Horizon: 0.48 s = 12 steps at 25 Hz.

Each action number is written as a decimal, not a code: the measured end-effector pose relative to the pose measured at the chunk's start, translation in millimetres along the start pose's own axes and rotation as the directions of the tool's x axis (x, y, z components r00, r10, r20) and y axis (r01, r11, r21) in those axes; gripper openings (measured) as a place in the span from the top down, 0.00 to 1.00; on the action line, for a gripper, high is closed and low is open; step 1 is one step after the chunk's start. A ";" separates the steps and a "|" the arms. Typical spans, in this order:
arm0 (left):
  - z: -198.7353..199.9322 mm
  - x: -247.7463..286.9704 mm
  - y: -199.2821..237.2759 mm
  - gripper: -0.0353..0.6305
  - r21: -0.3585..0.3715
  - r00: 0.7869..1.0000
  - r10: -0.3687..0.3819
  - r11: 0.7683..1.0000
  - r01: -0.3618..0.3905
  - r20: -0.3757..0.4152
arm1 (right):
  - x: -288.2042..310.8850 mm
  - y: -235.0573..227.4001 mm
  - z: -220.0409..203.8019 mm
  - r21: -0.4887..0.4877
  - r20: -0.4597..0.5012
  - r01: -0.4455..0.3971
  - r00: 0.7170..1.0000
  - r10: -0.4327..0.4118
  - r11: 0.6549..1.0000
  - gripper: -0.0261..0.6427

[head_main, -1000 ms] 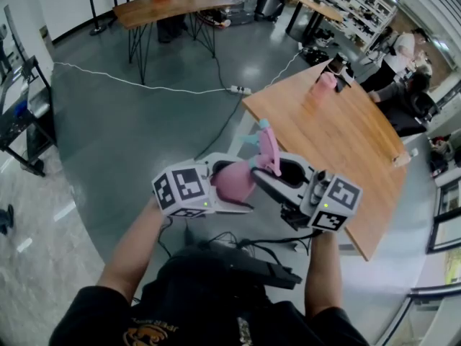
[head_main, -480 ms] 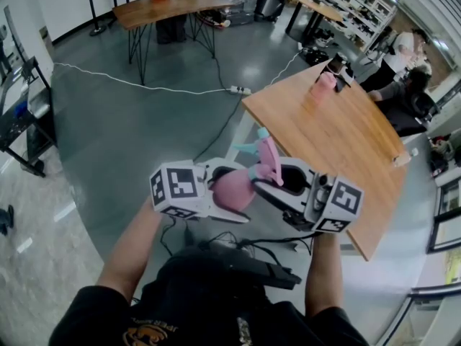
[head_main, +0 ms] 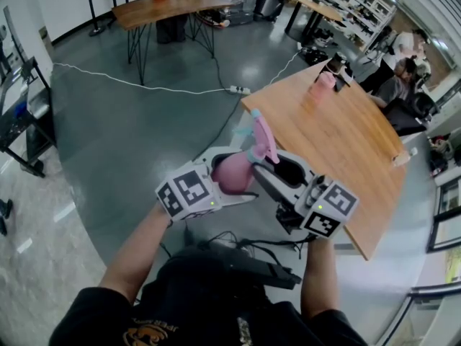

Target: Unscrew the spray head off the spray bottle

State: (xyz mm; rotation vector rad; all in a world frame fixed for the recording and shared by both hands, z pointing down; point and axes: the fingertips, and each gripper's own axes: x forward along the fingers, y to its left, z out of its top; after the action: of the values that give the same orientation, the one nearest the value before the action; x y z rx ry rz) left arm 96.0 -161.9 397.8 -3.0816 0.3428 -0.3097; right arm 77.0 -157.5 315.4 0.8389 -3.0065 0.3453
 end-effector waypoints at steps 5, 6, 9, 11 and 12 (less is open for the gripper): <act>-10.1 3.0 15.3 0.29 0.022 0.990 0.129 0.991 -0.128 -0.048 | 0.4 -9.4 -0.9 0.059 0.018 0.110 0.994 -0.111 0.992 0.70; -11.8 2.9 16.8 0.29 0.030 0.988 0.146 0.989 -0.144 -0.059 | 1.5 -11.6 -0.4 0.072 0.021 0.134 0.991 -0.135 0.988 0.70; -17.1 0.7 21.6 0.29 0.062 0.975 0.197 0.979 -0.192 -0.099 | 8.7 -13.3 -0.3 0.102 0.018 0.182 0.983 -0.184 0.978 0.70; -21.4 1.2 25.8 0.29 0.088 0.962 0.242 0.969 -0.232 -0.125 | 12.6 -12.5 -2.8 0.111 0.012 0.195 0.980 -0.197 0.975 0.70; -23.0 2.2 27.6 0.29 0.101 0.956 0.262 0.963 -0.250 -0.133 | 13.1 -12.5 -3.9 0.113 0.011 0.200 0.979 -0.202 0.973 0.70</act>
State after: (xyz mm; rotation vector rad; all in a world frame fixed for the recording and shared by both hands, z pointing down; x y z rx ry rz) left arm 87.7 -189.3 419.5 -2.8936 0.7075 -0.5240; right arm 71.9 -173.8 322.6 1.1517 -2.9091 0.5051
